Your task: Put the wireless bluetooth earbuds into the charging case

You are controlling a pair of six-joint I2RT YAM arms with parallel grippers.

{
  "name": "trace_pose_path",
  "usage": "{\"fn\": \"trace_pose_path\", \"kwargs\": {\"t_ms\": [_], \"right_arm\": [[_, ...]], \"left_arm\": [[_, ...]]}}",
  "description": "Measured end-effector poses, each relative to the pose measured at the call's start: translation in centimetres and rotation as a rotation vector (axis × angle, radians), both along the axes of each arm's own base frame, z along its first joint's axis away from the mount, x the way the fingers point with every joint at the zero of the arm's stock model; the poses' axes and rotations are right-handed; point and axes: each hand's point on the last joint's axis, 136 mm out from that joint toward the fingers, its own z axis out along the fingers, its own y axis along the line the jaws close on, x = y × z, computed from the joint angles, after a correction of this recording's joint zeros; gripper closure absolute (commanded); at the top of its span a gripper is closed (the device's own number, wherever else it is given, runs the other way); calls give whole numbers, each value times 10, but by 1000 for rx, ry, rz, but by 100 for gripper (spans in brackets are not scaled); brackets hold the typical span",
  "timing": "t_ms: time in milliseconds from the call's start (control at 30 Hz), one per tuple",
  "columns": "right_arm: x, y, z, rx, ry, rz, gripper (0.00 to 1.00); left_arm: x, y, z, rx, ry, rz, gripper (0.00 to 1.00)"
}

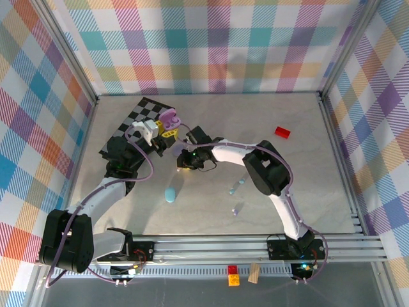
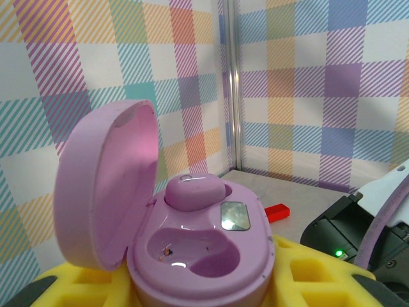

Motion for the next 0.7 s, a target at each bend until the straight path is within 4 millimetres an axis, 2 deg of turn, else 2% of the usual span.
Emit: {"fn": "trace_pose_path", "kwargs": {"t_ms": [67,200,433,567,700], "right_arm": [[-2,-9,0,-20,-19,-13,80],[-13,-40,8,-48,-53,-55,80],[-5,-111,40,-52,-141,-205,81],[0,-149,75,-59,-226,-289,80],[-8,-169,134,-45,-361,-308,80]], "left_arm": [[0,0,0,1,-1,1,64],[0,0,-1,3,1,1,63],[1,-5,-8,24,4,-8,64],[-4,-23,-22,93,17,-39,64],[-6,-43,-34,155,23,-65,64]]}}
